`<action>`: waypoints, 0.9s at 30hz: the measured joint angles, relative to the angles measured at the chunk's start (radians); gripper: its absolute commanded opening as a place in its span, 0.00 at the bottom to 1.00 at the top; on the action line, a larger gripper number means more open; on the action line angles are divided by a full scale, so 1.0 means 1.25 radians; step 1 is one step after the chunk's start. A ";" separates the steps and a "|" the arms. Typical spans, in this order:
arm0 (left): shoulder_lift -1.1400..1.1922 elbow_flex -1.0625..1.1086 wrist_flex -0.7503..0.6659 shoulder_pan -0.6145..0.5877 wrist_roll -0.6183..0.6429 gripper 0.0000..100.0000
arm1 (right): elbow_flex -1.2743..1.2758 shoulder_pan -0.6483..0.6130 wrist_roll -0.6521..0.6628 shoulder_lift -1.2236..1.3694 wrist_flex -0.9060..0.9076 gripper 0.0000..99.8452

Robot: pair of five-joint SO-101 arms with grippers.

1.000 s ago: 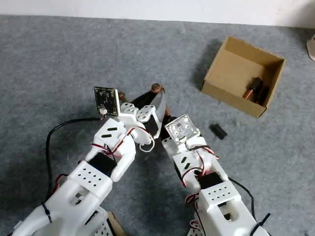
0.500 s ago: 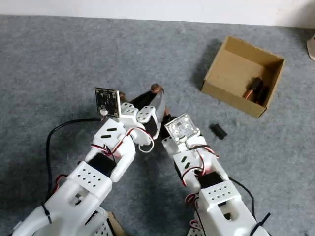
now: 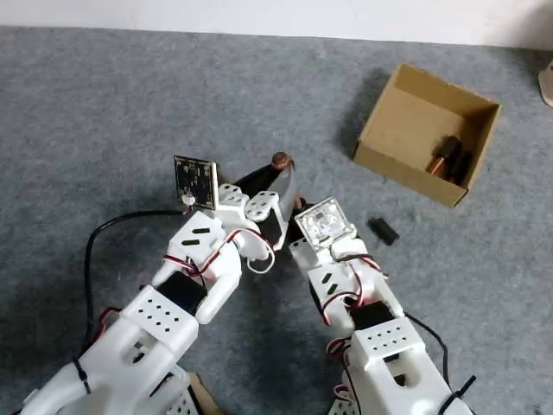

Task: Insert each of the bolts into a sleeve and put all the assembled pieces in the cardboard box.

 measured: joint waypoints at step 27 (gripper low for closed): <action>-0.001 0.000 0.006 -0.043 -0.135 0.12 | -0.063 -0.047 -0.002 0.001 0.000 0.00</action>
